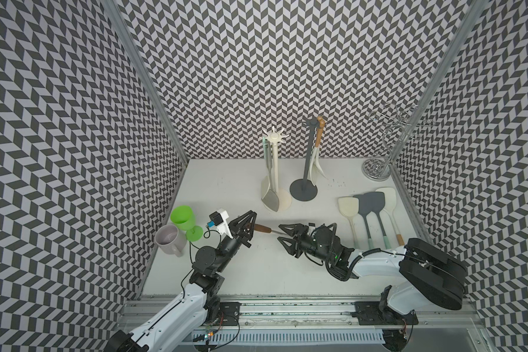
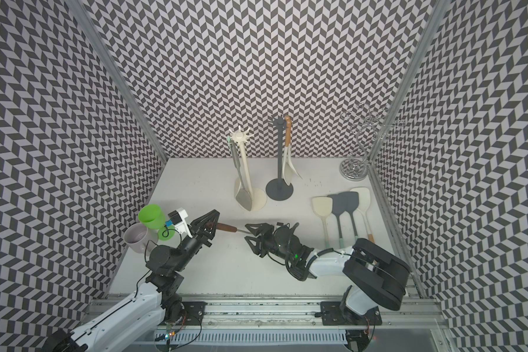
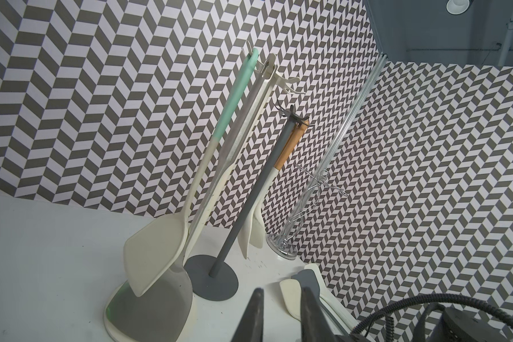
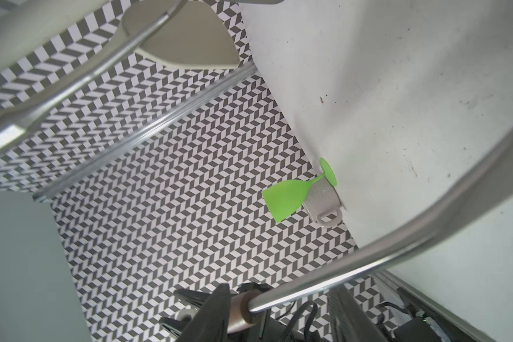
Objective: Take the spatula off the kitchen utensil rack
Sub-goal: Place the spatula at the center of the board.
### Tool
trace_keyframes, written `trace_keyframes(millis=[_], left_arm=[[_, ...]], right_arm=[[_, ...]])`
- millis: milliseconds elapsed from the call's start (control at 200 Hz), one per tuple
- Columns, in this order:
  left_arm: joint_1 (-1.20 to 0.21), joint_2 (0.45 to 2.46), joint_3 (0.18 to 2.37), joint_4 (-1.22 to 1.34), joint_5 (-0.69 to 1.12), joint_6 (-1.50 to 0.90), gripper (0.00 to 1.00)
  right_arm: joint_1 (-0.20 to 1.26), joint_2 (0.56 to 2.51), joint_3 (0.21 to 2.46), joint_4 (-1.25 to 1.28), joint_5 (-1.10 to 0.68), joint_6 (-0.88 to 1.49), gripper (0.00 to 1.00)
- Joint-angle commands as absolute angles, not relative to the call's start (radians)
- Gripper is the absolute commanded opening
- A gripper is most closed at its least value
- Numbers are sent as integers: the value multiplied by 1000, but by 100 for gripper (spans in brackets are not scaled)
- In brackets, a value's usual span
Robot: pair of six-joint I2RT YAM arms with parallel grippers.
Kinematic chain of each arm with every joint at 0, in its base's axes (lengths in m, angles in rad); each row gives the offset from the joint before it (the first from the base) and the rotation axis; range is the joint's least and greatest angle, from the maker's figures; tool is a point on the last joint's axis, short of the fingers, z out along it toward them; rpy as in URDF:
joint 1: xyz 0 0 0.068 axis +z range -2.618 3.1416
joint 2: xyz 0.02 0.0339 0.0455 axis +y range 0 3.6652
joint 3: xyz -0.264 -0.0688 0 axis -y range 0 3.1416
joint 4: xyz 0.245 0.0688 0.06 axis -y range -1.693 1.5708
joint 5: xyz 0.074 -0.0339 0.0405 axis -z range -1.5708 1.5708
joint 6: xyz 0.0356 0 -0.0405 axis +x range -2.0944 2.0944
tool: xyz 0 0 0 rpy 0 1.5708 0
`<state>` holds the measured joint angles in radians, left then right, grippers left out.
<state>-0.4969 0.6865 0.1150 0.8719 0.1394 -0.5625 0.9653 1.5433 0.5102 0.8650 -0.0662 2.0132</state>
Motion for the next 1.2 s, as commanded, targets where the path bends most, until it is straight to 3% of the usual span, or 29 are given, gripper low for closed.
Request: trace_keyframes(millis=[0, 250, 481, 621, 776, 841, 946, 991, 1117, 1192], left_arm=[[-496, 683, 107, 917, 163, -548, 0], [-504, 693, 104, 944, 189, -553, 0], [-516, 700, 99, 966, 214, -554, 0], [-524, 717, 98, 992, 238, -558, 0], [-546, 751, 102, 1016, 266, -555, 0], [-556, 766, 106, 1021, 273, -551, 17], [-566, 780, 112, 1017, 273, -548, 62], [-567, 781, 116, 1007, 269, -547, 77], [-569, 772, 130, 957, 246, -538, 97], [-569, 760, 139, 918, 221, -527, 99]], right_arm=[[957, 1566, 532, 974, -45, 2071, 47], [935, 1556, 560, 884, 20, 2066, 38], [916, 1528, 596, 794, 79, 2037, 18], [896, 1499, 613, 751, 106, 2003, 0], [876, 1439, 630, 697, 167, 1946, 0], [865, 1407, 635, 667, 195, 1910, 0], [838, 1348, 645, 597, 235, 1829, 0], [822, 1318, 653, 541, 248, 1784, 0], [787, 1232, 673, 369, 303, 1638, 0], [765, 1189, 680, 284, 310, 1514, 0]])
